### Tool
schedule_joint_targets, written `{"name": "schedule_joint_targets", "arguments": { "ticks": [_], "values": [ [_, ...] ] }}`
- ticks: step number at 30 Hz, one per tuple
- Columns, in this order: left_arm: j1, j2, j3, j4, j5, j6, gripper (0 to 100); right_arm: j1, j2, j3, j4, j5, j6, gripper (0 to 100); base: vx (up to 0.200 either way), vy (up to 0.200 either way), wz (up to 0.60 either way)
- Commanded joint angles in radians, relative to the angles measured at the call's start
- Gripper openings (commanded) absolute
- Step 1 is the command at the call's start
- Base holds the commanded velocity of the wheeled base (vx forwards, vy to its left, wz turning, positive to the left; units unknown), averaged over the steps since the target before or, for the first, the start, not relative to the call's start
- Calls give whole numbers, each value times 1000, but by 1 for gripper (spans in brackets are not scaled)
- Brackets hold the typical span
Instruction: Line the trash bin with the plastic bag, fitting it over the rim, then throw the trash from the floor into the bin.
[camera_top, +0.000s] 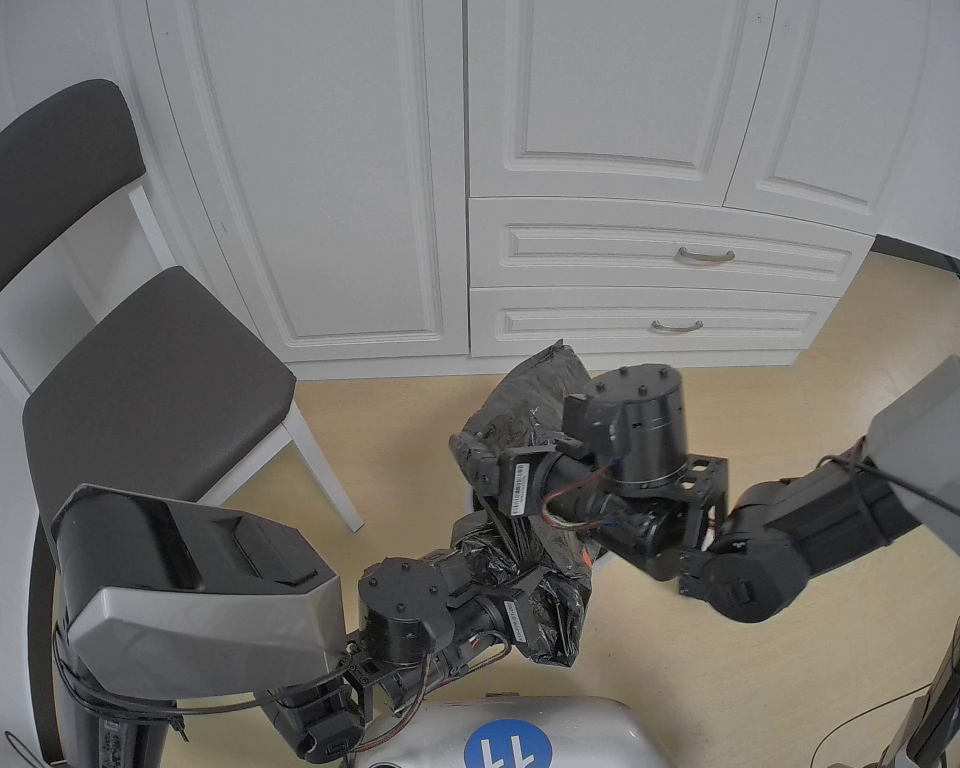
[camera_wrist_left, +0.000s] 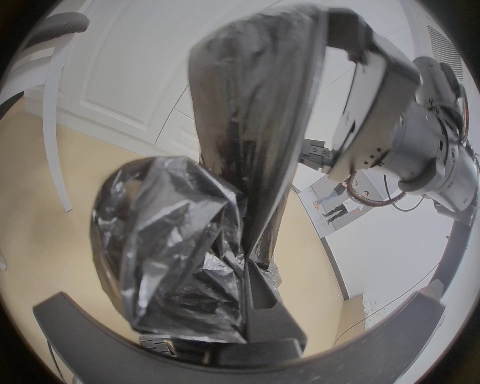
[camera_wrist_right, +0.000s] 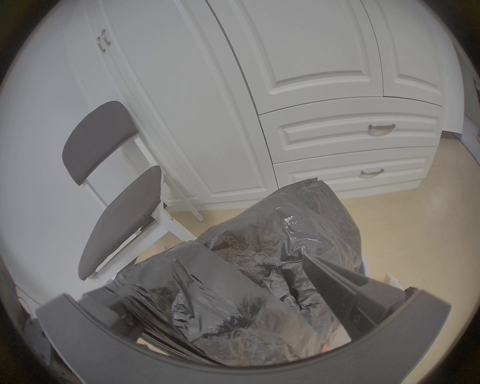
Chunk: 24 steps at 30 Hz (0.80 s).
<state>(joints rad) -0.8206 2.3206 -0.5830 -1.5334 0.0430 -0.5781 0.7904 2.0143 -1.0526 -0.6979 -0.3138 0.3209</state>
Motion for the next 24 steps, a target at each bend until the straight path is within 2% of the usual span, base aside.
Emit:
{"name": "schedule_joint_targets", "arguments": {
  "ticks": [1,9,22,23,24],
  "values": [
    [0,-20,5,4,-2,0,0,-50,-147,75,3,48,-32,100,0,0,0],
    [-2,-30,22,4,-3,4,0,-79,-166,128,-11,85,-97,100,0,0,0],
    [-22,-41,72,4,-29,3,0,-46,-43,98,-80,85,-85,100,0,0,0],
    [-25,-41,75,2,-32,3,100,-40,-37,95,-84,84,-82,100,0,0,0],
    [-26,-40,77,2,-34,3,100,-36,-29,92,-88,82,-80,100,0,0,0]
  ]
}}
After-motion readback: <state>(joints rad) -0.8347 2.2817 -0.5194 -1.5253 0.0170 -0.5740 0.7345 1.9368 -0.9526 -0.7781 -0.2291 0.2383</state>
